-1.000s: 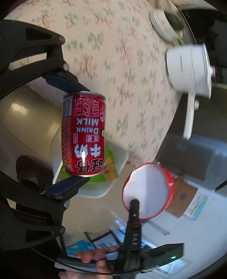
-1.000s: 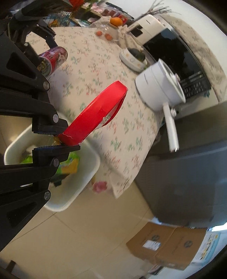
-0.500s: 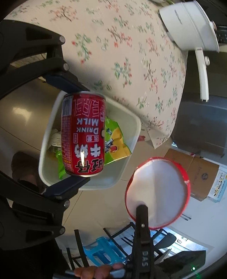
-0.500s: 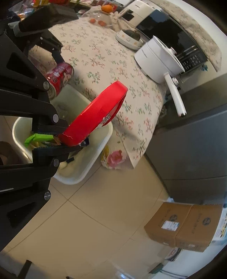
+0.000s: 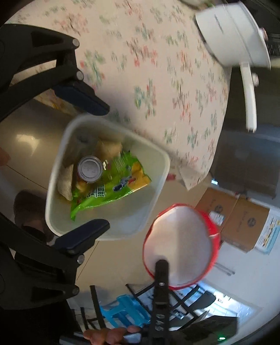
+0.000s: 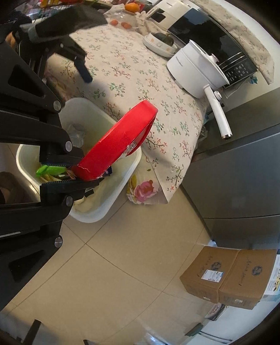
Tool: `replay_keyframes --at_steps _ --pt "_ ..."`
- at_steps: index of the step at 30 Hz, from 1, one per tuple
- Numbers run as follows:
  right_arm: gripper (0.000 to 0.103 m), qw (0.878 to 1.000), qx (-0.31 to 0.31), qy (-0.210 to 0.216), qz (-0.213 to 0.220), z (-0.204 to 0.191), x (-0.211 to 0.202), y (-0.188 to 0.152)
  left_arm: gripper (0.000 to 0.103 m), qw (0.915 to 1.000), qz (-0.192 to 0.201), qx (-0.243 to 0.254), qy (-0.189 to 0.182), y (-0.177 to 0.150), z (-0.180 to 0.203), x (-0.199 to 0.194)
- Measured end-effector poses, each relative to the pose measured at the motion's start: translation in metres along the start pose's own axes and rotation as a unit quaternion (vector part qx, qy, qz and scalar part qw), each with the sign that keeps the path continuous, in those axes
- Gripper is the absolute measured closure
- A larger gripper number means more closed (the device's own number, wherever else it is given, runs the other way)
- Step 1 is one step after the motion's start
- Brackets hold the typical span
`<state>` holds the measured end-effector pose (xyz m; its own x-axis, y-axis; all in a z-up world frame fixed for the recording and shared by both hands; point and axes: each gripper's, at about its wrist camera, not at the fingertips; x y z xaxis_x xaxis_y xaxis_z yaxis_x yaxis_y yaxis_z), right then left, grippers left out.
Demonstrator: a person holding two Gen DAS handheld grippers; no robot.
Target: Collect trash
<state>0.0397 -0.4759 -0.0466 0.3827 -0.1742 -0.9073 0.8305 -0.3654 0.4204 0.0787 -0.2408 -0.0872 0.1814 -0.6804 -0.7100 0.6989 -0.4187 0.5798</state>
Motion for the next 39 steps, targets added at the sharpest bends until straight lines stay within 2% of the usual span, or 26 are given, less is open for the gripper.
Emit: replay_keyframes --at_steps 5,8,18,19,20,21,23,31,35,39 --pt "0.093 0.999 -0.015 0.018 -0.022 -0.017 0.009 -0.004 0.006 0.9974 0.005 -0.01 0.072 -0.003 -0.015 -0.038" --pt "0.093 0.999 -0.025 0.02 -0.039 -0.03 0.017 -0.007 0.006 0.9952 0.015 -0.015 0.095 -0.008 -0.021 -0.06" --pt "0.09 0.995 -0.035 0.015 -0.095 -0.062 0.05 -0.01 0.004 0.9899 0.024 -0.059 0.126 -0.019 -0.045 -0.092" --pt "0.084 0.995 -0.032 0.013 -0.096 -0.062 0.05 -0.01 0.004 0.9895 0.025 -0.062 0.128 -0.02 -0.045 -0.094" --pt "0.07 0.995 -0.028 0.01 -0.094 -0.062 0.049 -0.009 0.004 0.9891 0.026 -0.065 0.13 -0.021 -0.046 -0.097" --pt "0.052 0.996 -0.023 0.008 -0.088 -0.06 0.046 -0.009 0.004 0.9884 0.027 -0.069 0.132 -0.022 -0.047 -0.099" --pt "0.04 0.997 -0.014 0.009 -0.071 -0.057 0.036 -0.009 0.004 0.9874 0.03 -0.072 0.138 -0.023 -0.046 -0.103" --pt "0.038 0.999 -0.044 -0.012 0.0 -0.066 -0.007 -0.014 0.003 0.9802 0.049 -0.085 0.172 -0.031 -0.04 -0.129" --pt "0.027 0.996 -0.059 -0.009 0.062 -0.081 -0.044 -0.028 0.003 0.9731 0.075 -0.088 0.199 -0.042 -0.032 -0.15" --pt "0.019 0.987 -0.087 -0.022 0.131 -0.101 -0.08 -0.054 0.003 0.9639 0.099 -0.079 0.235 -0.061 -0.016 -0.173"
Point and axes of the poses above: each gripper's, at about its wrist camera, not at the fingertips, and x roughly the way its jaws point, z to its right, y to its top, and after that the axes turned 12 degrees about -y, right-handed
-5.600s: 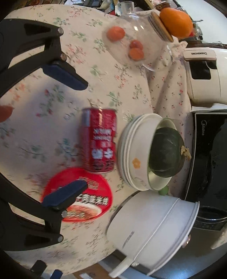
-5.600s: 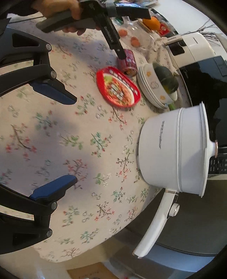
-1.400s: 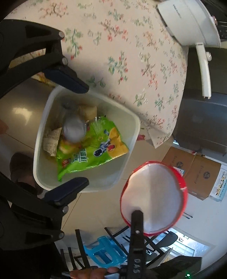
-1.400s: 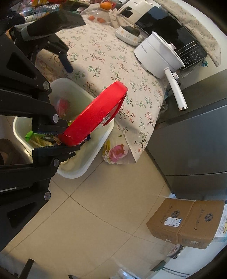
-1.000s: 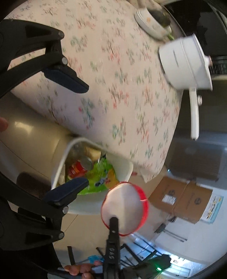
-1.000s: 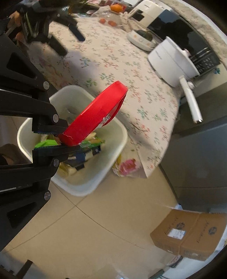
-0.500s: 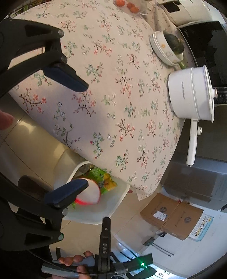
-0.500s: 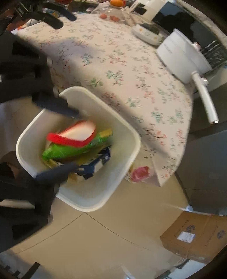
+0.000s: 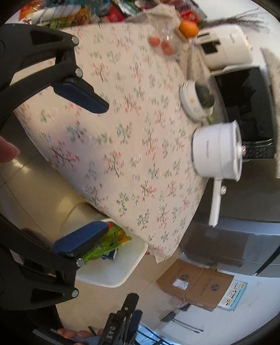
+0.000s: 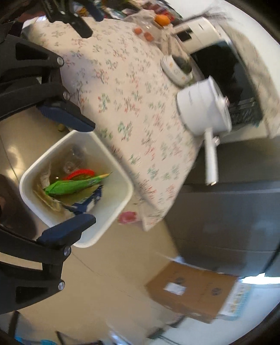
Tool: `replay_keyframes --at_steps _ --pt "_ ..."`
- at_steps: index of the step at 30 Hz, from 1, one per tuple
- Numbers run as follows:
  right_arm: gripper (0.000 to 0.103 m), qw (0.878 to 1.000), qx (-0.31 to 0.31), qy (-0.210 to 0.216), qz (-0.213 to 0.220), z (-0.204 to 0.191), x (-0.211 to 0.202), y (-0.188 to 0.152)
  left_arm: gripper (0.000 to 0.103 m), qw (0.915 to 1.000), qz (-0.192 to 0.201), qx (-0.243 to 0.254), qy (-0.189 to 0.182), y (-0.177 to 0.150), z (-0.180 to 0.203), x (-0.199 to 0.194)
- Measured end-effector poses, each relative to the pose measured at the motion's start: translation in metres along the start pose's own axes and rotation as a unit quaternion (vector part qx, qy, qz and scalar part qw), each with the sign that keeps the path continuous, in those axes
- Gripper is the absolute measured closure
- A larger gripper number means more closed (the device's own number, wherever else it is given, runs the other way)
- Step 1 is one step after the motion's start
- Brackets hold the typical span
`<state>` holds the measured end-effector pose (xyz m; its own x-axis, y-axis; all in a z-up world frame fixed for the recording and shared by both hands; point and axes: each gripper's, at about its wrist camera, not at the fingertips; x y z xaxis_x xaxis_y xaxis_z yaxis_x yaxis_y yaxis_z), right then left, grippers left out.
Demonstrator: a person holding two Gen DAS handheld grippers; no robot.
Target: Collect trash
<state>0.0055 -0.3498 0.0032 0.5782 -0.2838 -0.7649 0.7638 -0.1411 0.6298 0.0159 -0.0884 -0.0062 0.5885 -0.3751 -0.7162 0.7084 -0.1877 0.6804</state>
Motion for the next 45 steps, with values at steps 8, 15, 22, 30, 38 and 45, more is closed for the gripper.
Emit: replay_keyframes --at_steps 8,15,22,30,38,45 --pt "0.01 0.998 -0.011 -0.017 0.064 -0.028 -0.053 -0.034 0.001 0.999 0.019 -0.024 0.032 -0.034 -0.011 -0.035" --pt "0.009 0.996 -0.02 -0.015 0.085 -0.046 -0.067 -0.04 0.001 0.997 0.032 -0.042 0.057 -0.048 -0.024 -0.044" --pt "0.009 0.995 -0.03 -0.009 0.091 -0.06 -0.069 -0.038 0.001 0.9966 0.034 -0.052 0.054 -0.048 -0.028 -0.046" --pt "0.009 0.995 -0.031 -0.014 0.091 -0.062 -0.067 -0.038 0.001 0.9966 0.036 -0.054 0.051 -0.049 -0.026 -0.048" --pt "0.009 0.996 -0.024 -0.015 0.09 -0.056 -0.066 -0.04 0.001 0.9968 0.036 -0.054 0.047 -0.049 -0.023 -0.047" --pt "0.008 0.996 -0.025 -0.016 0.09 -0.057 -0.066 -0.039 0.001 0.9968 0.036 -0.055 0.046 -0.049 -0.023 -0.048"
Point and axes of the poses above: each gripper's, at about its wrist camera, not at the fingertips, and x roughly the way its jaws point, z to its right, y to its top, and after that the axes turned 12 degrees about -y, right-handed
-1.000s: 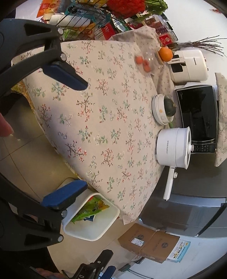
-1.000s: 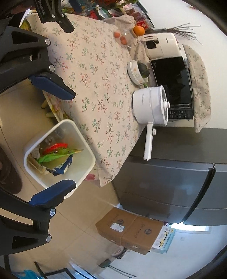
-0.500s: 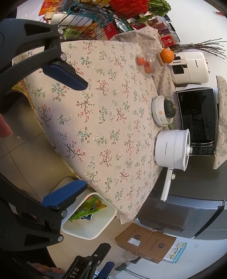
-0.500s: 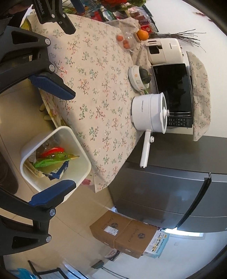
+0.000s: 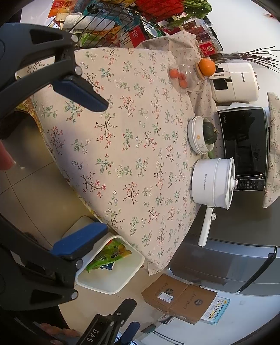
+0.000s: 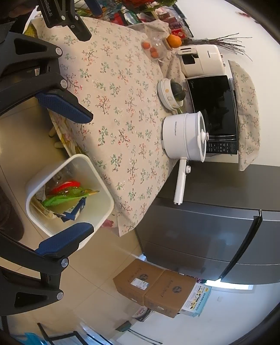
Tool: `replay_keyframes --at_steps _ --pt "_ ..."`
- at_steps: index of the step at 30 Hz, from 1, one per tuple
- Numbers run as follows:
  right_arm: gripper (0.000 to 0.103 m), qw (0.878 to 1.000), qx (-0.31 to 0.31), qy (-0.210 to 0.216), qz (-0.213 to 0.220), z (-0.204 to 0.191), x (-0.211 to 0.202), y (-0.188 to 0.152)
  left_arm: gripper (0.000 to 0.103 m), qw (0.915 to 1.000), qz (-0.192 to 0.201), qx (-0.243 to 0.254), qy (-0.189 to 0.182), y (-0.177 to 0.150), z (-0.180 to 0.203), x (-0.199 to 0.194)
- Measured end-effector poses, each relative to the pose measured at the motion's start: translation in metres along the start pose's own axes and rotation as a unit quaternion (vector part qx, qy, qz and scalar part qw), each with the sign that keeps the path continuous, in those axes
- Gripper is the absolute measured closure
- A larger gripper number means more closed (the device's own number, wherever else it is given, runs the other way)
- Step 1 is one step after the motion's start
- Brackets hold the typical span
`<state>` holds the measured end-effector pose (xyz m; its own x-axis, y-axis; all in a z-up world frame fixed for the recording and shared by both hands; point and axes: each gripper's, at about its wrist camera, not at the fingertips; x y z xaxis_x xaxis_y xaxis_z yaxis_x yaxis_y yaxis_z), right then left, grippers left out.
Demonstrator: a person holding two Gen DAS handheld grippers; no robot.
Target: Collect trash
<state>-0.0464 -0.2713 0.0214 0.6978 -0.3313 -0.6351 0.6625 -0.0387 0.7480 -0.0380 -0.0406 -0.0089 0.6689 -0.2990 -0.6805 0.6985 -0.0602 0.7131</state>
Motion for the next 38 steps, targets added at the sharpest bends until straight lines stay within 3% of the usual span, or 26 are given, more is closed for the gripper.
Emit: replay_keyframes --at_steps 21,38 --pt "0.008 1.0 0.002 0.009 -0.003 0.0019 0.003 0.0027 0.001 0.9998 -0.016 -0.002 -0.013 0.0038 0.0057 0.0081" --pt "0.008 1.0 0.013 0.01 -0.007 0.004 0.0059 0.0038 0.001 0.9998 -0.007 -0.003 -0.016 0.0048 0.0036 0.0007"
Point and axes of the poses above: each gripper's, at about its wrist camera, not at the fingertips, and x roughly the way its jaws point, z to its right, y to its top, and after that the axes turned 12 degrees about -y, right-handed
